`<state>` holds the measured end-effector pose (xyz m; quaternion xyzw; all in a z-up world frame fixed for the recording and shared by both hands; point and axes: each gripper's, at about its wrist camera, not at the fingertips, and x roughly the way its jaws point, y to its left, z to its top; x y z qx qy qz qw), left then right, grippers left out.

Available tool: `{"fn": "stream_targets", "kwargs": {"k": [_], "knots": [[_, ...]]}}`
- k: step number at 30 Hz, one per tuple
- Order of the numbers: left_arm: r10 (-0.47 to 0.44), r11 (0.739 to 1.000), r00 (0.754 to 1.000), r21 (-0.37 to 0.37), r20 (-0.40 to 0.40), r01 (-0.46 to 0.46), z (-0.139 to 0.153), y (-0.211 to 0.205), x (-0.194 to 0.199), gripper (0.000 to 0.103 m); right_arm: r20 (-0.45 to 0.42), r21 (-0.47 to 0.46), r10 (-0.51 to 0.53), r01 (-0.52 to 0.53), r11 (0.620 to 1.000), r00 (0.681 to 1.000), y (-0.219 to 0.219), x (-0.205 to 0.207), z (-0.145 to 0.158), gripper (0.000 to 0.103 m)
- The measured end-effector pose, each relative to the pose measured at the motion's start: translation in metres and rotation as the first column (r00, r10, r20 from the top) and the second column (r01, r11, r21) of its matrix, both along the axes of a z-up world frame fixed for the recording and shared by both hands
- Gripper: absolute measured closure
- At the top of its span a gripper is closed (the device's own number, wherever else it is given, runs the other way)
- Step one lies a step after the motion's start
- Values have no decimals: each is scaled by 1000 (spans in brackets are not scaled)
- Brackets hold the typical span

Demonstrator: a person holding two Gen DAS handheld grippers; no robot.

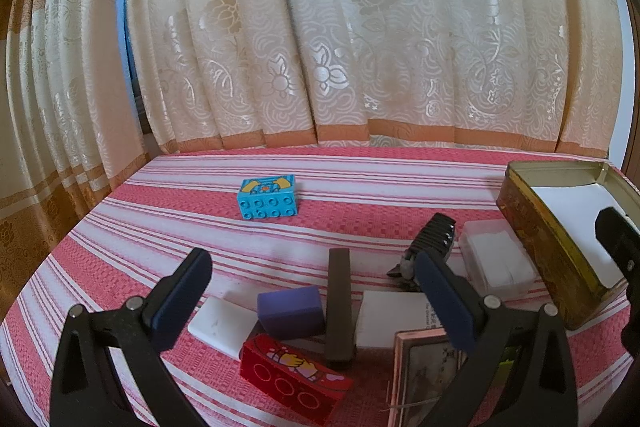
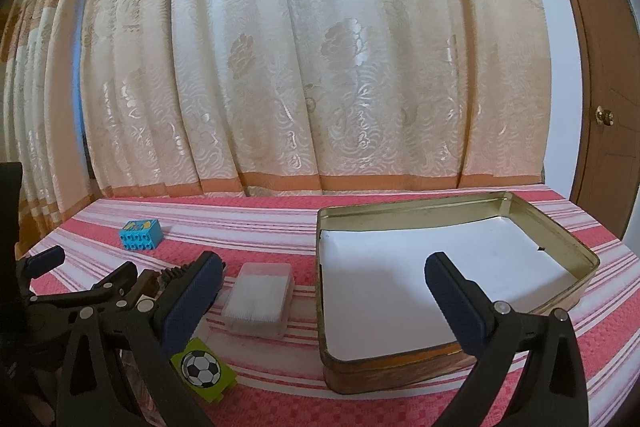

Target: Organize rigid objects

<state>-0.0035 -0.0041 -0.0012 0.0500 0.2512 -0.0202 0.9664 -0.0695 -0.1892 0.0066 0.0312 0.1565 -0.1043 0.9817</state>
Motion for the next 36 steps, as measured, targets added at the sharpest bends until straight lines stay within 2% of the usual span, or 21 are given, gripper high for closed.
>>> {"fn": "stream_targets", "kwargs": {"k": [25, 30, 36], "knots": [[9, 999, 1000, -44, -20, -9, -1, 11, 1, 0, -44, 4, 80, -80, 997, 996, 8, 3, -3, 1], [20, 997, 1000, -70, -2, -20, 1, 17, -5, 0, -61, 10, 106, -106, 994, 993, 7, 4, -3, 1], [46, 995, 998, -96, 31, -43, 4, 30, -17, 0, -68, -25, 171, -173, 985, 983, 17, 3, -4, 7]]}}
